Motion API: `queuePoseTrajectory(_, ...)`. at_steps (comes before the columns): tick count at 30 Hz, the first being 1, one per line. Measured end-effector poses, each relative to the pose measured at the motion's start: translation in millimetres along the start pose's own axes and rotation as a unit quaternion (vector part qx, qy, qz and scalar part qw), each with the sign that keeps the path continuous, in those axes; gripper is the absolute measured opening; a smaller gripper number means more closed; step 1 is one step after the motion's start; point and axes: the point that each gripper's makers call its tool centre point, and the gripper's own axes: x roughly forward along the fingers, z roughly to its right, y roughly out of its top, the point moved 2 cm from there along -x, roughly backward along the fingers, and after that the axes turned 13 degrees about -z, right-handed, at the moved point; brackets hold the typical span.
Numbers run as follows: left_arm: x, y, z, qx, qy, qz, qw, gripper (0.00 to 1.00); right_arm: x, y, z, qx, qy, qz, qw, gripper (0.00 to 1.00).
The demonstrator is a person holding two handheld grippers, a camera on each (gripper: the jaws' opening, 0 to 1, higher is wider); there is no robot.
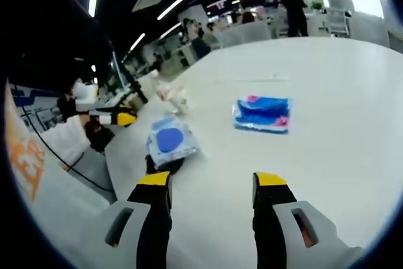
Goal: Arrange the tabletop items into an orderly group along one side of the table until the central work area is clear of visible clutter.
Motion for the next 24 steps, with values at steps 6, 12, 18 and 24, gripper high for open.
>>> queuePoseTrajectory(6, 8.6, 3.1, 5.4, 0.004, -0.006, -0.008, 0.9999, 0.75, -2.4, 0.3, 11.5, 0.013, -0.005, -0.001, 0.9999, 0.49)
queuePoseTrajectory(12, 17.1, 16.4, 26.3, 0.024, -0.028, -0.007, 0.9993, 0.74, -6.0, 2.7, 24.3, 0.024, -0.015, -0.004, 0.9996, 0.49)
queuePoseTrajectory(18, 35.6, 30.3, 50.8, 0.065, -0.057, -0.021, 0.9961, 0.70, -7.5, 7.4, 38.9, 0.035, -0.023, -0.006, 0.9991, 0.49)
queuePoseTrajectory(24, 55.5, 55.4, 73.4, 0.073, -0.090, -0.015, 0.9931, 0.69, -7.5, 18.8, 58.4, 0.056, -0.023, -0.008, 0.9982, 0.49)
